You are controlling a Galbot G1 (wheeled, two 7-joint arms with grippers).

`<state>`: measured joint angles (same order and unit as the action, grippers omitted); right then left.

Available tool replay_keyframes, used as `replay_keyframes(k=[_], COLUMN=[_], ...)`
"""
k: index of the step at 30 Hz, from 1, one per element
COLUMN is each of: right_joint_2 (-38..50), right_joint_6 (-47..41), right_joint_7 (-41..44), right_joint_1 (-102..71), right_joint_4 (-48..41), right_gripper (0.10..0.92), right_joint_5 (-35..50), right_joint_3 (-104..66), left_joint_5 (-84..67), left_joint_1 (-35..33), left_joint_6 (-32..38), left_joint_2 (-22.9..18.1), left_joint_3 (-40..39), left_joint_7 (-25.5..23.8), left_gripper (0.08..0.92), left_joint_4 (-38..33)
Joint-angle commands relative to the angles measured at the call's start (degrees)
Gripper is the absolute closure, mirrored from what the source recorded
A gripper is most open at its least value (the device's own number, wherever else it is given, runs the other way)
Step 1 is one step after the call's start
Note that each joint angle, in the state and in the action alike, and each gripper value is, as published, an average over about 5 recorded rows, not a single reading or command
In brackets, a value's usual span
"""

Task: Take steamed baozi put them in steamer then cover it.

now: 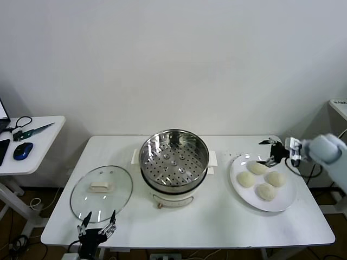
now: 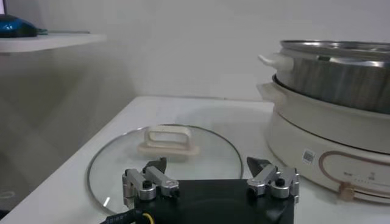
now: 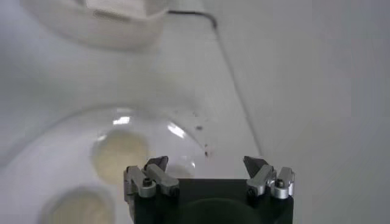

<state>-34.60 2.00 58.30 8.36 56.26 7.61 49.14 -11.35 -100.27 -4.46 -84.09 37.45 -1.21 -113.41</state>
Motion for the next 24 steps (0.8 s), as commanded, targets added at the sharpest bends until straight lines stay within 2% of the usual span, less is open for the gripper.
replay_keyframes(k=[1, 13, 24], right_joint_2=[-4.3, -13.3, -20.8], right_joint_6=[2.0, 1.6, 5.9], right_joint_7=[9.7, 6.3, 2.8], right_joint_1=[15.2, 2.3, -2.2], right_joint_4=[-8.4, -16.5, -28.4], right_gripper=[0.203, 0.203, 0.203], right_joint_5=[-0.3, -3.3, -13.2], right_joint_3=[17.7, 9.6, 1.5], left_joint_5=[0.3, 0.6, 1.0], left_joint_1=[0.0, -0.6, -0.7], left_joint_6=[-0.3, 0.2, 0.7], left_joint_2=[0.8, 1.0, 0.7], left_joint_3=[-0.1, -0.3, -0.7], left_joint_7=[-0.2, -0.2, -0.1], left_gripper=[0.177, 0.177, 0.177], left_joint_4=[-0.2, 0.4, 1.4])
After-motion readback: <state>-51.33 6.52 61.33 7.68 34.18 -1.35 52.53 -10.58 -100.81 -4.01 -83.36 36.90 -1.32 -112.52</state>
